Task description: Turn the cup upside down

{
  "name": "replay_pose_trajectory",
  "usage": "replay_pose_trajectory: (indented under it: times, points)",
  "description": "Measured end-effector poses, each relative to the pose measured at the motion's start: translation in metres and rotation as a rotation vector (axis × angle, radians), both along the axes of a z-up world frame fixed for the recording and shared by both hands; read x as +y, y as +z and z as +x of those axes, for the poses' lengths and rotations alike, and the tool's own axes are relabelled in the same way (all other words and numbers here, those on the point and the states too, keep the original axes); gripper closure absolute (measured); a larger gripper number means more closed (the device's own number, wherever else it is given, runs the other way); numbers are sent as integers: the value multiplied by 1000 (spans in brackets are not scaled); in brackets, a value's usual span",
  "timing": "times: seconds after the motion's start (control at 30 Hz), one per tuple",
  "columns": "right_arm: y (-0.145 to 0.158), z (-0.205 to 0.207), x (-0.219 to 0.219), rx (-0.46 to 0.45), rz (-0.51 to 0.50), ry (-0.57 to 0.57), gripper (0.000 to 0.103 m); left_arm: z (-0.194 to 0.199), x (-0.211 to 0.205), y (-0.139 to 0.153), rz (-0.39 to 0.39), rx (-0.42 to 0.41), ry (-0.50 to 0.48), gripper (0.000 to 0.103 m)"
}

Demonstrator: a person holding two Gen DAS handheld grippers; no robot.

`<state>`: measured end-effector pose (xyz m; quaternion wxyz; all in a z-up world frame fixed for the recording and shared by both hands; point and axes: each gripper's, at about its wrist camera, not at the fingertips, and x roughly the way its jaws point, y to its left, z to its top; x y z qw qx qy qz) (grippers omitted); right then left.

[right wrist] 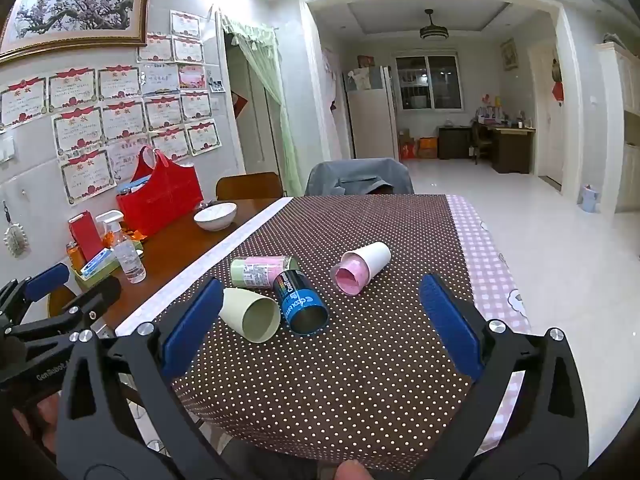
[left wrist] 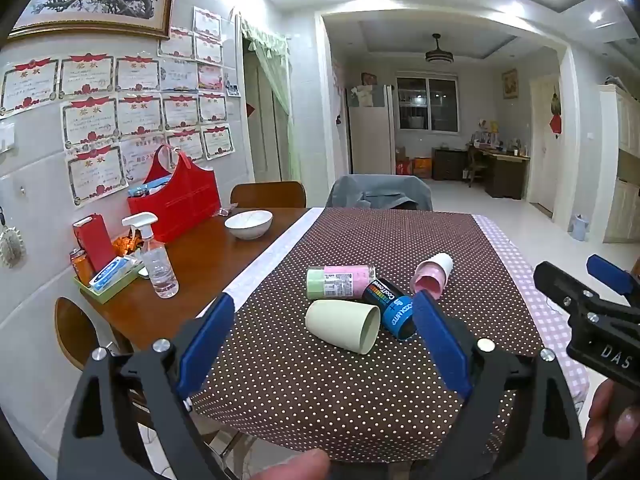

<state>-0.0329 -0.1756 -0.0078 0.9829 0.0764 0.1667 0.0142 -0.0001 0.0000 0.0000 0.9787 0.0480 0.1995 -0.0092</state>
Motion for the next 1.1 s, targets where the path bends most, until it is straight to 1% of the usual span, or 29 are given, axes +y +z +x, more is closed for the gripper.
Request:
replay_pose_trajectory:
  times: [0.2, 0.3, 0.33, 0.47, 0.67, 0.77, 0.87, 1.1]
  points:
    - [2, -6, -1, -51, -15, -29, 6, 0, 0, 0, -4, -6, -1, 14]
    - [8, -1, 3, -54, -17, -20, 6, 0, -3, 0, 16, -14, 12, 14]
    - [7, -1, 4, -55, -20, -19, 6, -5, 1, 4, 15, -21, 15, 14]
    - [7, 1, 10, -78, -58, -21, 6, -3, 1, 7, 12, -28, 18, 14]
    - [13, 4, 13, -63, -56, -11, 6, -7, 1, 11, 13, -58, 29, 13]
    - [13, 7, 14, -54, -59, -11, 6, -7, 2, 11, 18, -92, 50, 13]
    - [13, 9, 16, -54, -59, -13, 6, -6, 5, 12, 0, -95, 46, 4]
    - [16, 10, 17, -59, -63, -9, 6, -3, 10, 12, -30, -88, 44, 4]
